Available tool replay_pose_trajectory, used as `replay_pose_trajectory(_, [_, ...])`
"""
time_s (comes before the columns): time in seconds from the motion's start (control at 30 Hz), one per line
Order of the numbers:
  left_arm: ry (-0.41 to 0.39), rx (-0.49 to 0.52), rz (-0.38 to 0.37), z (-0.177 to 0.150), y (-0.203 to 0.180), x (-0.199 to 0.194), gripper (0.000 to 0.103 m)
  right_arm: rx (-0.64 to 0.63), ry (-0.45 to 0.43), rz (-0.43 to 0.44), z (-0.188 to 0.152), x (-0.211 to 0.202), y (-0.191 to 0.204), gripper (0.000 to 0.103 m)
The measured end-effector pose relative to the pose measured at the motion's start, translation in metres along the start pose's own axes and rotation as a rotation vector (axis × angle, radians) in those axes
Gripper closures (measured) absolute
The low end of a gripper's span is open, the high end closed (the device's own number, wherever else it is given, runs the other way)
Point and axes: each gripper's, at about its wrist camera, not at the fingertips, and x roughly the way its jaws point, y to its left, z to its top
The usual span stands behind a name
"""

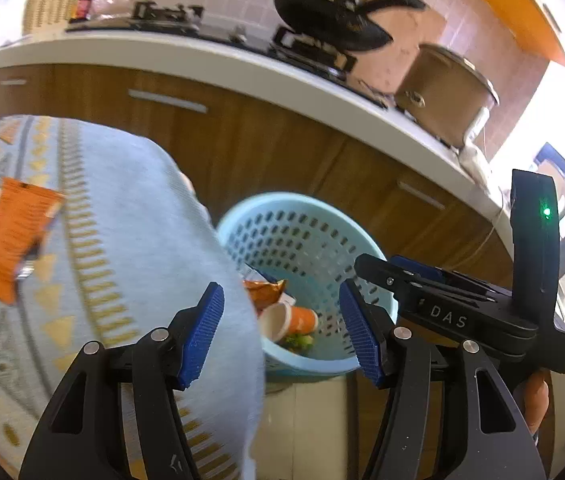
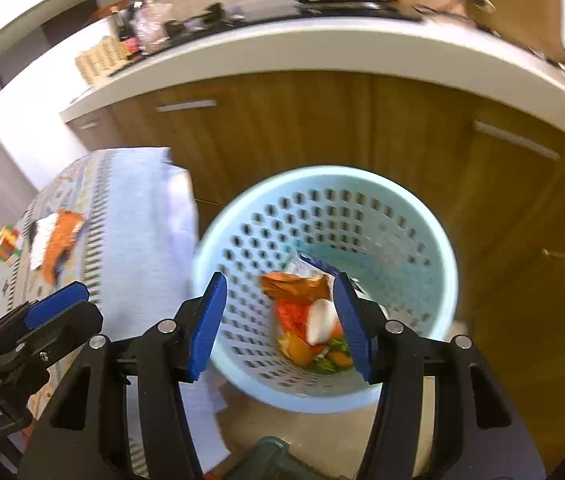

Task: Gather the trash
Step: 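Move both tools back over the table toward the paper and packet, then grasp the white dotted paper with the left tool while the right tool grasps the orange packet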

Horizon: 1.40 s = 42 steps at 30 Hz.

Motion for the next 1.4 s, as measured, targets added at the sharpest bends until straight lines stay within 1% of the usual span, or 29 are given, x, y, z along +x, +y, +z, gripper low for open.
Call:
replay_pose_trajectory(0.07, [-0.032, -0.01, 0.014, 0.002, 0.009, -0.017, 0.045, -0.033, -0.022, 0.015, 0.006, -0.006, 0.018, 0.051])
replay_pose_trajectory(0.2, [-0.094, -0.034, 0.063, 0.003, 0.033, -0.049, 0.045, -0.099, -0.067, 0.073, 0.015, -0.02, 0.061, 0.051])
replay_pose_trajectory(0.33, [-0.156, -0.081, 0.096, 0.004, 0.06, -0.08, 0.046, -0.194, -0.09, 0.121, 0.019, -0.022, 0.115, 0.051])
replay_pose_trajectory(0.43, [-0.198, -0.121, 0.132, 0.003, 0.084, -0.102, 0.047, -0.249, -0.077, 0.153, 0.017, -0.013, 0.154, 0.051])
replay_pose_trajectory(0.57, [-0.233, -0.198, 0.168, 0.003, 0.128, -0.123, 0.047, -0.287, -0.039, 0.191, 0.013, 0.009, 0.192, 0.051])
replay_pose_trajectory(0.67, [-0.232, -0.245, 0.188, 0.002, 0.158, -0.129, 0.055, -0.311, 0.006, 0.208, 0.012, 0.032, 0.215, 0.052])
replay_pose_trajectory(0.73, [-0.22, -0.265, 0.19, 0.002, 0.178, -0.127, 0.058, -0.32, 0.026, 0.213, 0.01, 0.044, 0.226, 0.052])
replay_pose_trajectory(0.77, [-0.207, -0.27, 0.195, 0.003, 0.187, -0.124, 0.062, -0.326, 0.035, 0.207, 0.009, 0.051, 0.232, 0.052])
replay_pose_trajectory(0.8, [-0.187, -0.275, 0.197, 0.004, 0.195, -0.121, 0.063, -0.329, 0.046, 0.205, 0.008, 0.057, 0.236, 0.052])
replay_pose_trajectory(0.93, [-0.144, -0.272, 0.223, 0.012, 0.219, -0.104, 0.063, -0.322, 0.085, 0.193, 0.005, 0.077, 0.244, 0.053])
replay_pose_trajectory(1.07, [-0.118, -0.212, 0.269, 0.027, 0.225, -0.083, 0.063, -0.327, 0.083, 0.17, 0.009, 0.083, 0.244, 0.053])
replay_pose_trajectory(1.13, [-0.113, -0.195, 0.319, 0.036, 0.23, -0.071, 0.06, -0.333, 0.073, 0.158, 0.013, 0.084, 0.243, 0.053])
replay_pose_trajectory(1.2, [-0.109, -0.199, 0.37, 0.044, 0.238, -0.061, 0.045, -0.337, 0.063, 0.153, 0.016, 0.084, 0.242, 0.053])
replay_pose_trajectory(1.23, [-0.106, -0.2, 0.37, 0.045, 0.241, -0.058, 0.045, -0.339, 0.06, 0.153, 0.018, 0.085, 0.241, 0.053])
replay_pose_trajectory(1.3, [-0.08, -0.202, 0.335, 0.049, 0.25, -0.05, 0.044, -0.344, 0.057, 0.152, 0.021, 0.088, 0.239, 0.053])
replay_pose_trajectory(1.4, [-0.06, -0.19, 0.339, 0.051, 0.256, -0.044, 0.044, -0.355, 0.051, 0.168, 0.023, 0.092, 0.238, 0.053])
